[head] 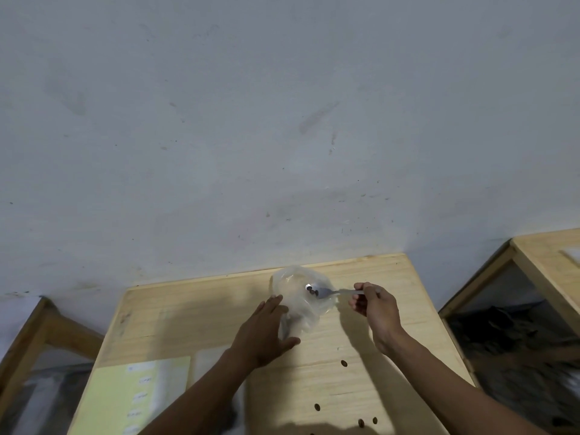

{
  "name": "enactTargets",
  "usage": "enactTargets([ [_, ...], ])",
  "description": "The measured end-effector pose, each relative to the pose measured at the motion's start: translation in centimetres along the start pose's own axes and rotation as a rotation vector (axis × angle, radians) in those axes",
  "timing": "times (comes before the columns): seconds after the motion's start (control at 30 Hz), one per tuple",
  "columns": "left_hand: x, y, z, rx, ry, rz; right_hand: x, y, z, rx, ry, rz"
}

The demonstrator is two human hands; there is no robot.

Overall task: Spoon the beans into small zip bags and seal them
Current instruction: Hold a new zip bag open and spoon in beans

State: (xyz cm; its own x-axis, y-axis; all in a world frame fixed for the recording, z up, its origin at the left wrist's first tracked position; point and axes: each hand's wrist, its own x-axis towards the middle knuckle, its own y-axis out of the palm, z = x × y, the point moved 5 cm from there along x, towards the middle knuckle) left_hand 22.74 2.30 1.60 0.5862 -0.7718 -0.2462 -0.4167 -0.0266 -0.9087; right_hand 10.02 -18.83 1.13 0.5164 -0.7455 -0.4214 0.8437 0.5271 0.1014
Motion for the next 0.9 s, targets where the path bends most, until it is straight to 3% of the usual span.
enactTargets([
  [0.47,0.7,-0.7,-1.2,-0.009,-0.047,-0.003,-1.2,-0.8,2.2,0.004,-0.049,-0.058],
  [0.7,0.5,-0.4,-1.3,0.003,-0.054,0.049,-1.1,-0.1,0.9,0.08,0.121,0.071],
  [0.9,0.4,-0.3,-1.4,-0.015,-0.052,0.065,-1.3,0.0,1.1,0.067,0.051,0.102],
])
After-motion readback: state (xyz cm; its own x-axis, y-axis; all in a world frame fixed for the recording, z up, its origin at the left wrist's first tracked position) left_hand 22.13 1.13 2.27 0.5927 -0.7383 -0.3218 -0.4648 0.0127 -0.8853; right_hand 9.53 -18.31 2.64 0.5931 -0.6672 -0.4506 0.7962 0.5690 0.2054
